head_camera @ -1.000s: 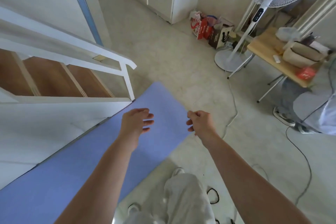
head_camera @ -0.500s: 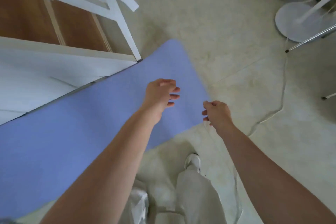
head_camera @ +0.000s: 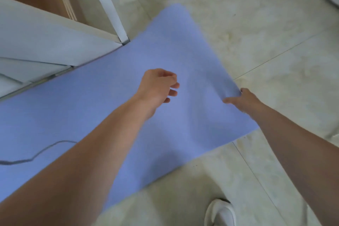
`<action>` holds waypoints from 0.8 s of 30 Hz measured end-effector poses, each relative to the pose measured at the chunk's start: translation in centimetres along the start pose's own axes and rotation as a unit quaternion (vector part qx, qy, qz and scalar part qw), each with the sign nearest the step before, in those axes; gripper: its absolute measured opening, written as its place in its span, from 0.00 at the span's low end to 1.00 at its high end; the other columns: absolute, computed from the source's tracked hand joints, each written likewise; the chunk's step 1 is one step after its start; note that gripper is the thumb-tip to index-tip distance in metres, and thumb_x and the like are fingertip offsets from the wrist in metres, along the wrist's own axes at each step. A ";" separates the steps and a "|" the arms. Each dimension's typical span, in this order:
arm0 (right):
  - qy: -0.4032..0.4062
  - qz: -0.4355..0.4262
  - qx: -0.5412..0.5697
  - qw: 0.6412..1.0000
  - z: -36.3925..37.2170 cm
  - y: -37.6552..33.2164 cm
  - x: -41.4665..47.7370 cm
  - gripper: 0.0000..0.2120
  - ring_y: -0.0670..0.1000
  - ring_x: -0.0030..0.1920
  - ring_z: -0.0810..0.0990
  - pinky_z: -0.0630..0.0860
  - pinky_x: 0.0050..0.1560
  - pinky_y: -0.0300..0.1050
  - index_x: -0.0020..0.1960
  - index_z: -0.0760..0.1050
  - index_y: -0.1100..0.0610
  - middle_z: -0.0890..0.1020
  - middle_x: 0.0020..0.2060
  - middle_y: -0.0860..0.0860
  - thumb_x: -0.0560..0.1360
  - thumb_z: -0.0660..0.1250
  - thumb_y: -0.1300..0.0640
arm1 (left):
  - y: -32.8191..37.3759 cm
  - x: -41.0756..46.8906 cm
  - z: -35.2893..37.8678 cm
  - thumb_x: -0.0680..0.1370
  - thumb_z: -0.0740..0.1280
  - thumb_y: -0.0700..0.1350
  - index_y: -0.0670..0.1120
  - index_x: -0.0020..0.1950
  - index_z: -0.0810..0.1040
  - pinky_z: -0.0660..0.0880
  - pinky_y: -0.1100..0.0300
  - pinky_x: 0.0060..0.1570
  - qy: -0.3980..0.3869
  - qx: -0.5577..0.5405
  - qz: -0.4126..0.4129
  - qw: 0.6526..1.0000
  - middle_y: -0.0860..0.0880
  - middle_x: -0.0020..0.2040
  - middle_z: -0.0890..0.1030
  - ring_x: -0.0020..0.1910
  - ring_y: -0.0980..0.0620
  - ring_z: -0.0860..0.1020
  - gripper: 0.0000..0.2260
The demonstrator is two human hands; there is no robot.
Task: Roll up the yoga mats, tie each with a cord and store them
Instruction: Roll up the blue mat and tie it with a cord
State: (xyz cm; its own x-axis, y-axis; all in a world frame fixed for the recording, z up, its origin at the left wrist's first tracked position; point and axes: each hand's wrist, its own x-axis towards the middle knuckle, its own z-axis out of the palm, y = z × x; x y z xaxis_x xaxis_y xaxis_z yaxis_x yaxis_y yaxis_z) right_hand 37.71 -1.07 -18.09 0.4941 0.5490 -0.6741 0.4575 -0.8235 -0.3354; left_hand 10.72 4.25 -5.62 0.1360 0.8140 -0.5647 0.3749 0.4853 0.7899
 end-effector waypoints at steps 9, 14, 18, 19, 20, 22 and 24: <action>0.174 -0.040 -0.098 0.979 1.5 -0.6 -4.1 0.39 0.59 0.62 0.74 0.69 0.58 0.53 0.65 0.69 0.54 0.75 0.60 0.55 0.61 0.78 0.38 | -0.5 -4.3 1.1 0.80 0.64 0.41 0.45 0.49 0.79 0.75 0.55 0.42 -0.012 0.000 -0.005 1.000 0.46 0.47 0.85 0.39 0.49 0.82 0.05; 0.199 -0.052 -0.107 0.973 1.5 -1.9 -8.7 0.40 0.59 0.64 0.72 0.70 0.58 0.55 0.64 0.68 0.57 0.73 0.61 0.56 0.59 0.79 0.41 | 1.1 -9.2 -1.0 0.80 0.64 0.41 0.42 0.53 0.80 0.74 0.55 0.43 0.006 0.007 0.016 1.000 0.45 0.48 0.85 0.40 0.49 0.82 0.06; 0.216 -0.075 -0.141 0.963 1.7 -2.5 -12.9 0.42 0.59 0.63 0.73 0.69 0.58 0.54 0.65 0.66 0.58 0.74 0.61 0.56 0.60 0.79 0.41 | 2.5 -13.3 -3.2 0.80 0.65 0.41 0.42 0.53 0.80 0.74 0.55 0.42 0.031 0.013 0.035 0.999 0.43 0.51 0.85 0.41 0.49 0.81 0.06; 0.226 -0.085 -0.165 0.956 1.6 -2.8 -14.0 0.42 0.59 0.63 0.72 0.69 0.58 0.53 0.65 0.65 0.58 0.73 0.61 0.56 0.61 0.79 0.40 | 3.0 -14.3 -3.8 0.80 0.65 0.41 0.42 0.53 0.80 0.73 0.55 0.43 0.034 0.014 0.040 0.999 0.43 0.51 0.85 0.41 0.48 0.81 0.06; 0.236 -0.097 -0.185 0.949 1.5 -3.0 -15.1 0.41 0.58 0.62 0.72 0.69 0.57 0.53 0.65 0.65 0.58 0.73 0.60 0.57 0.62 0.79 0.40 | 3.5 -15.4 -4.3 0.80 0.65 0.40 0.42 0.52 0.79 0.72 0.55 0.43 0.032 0.017 0.046 0.998 0.42 0.51 0.84 0.41 0.48 0.80 0.05; 0.255 -0.127 -0.216 0.934 1.1 -3.4 -17.0 0.38 0.58 0.59 0.72 0.68 0.54 0.51 0.64 0.66 0.57 0.72 0.59 0.56 0.64 0.78 0.40 | 4.3 -17.0 -5.1 0.80 0.64 0.40 0.43 0.51 0.78 0.70 0.56 0.41 0.025 0.020 0.063 0.998 0.43 0.49 0.83 0.41 0.48 0.79 0.04; 0.285 -0.162 -0.256 0.909 0.7 -3.7 -18.4 0.35 0.57 0.58 0.72 0.68 0.53 0.50 0.63 0.67 0.56 0.72 0.58 0.56 0.65 0.76 0.39 | 4.9 -18.0 -5.8 0.79 0.65 0.39 0.44 0.49 0.78 0.68 0.57 0.38 0.034 0.023 0.082 0.996 0.45 0.46 0.81 0.40 0.48 0.78 0.03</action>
State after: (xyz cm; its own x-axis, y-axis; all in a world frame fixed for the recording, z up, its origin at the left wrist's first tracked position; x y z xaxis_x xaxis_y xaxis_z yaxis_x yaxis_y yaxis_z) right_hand 26.43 -8.23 -4.91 0.5084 0.8558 -0.0957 0.8594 -0.5112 -0.0065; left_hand 4.82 -6.19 9.82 0.1371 0.9013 -0.4109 0.3941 0.3309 0.8574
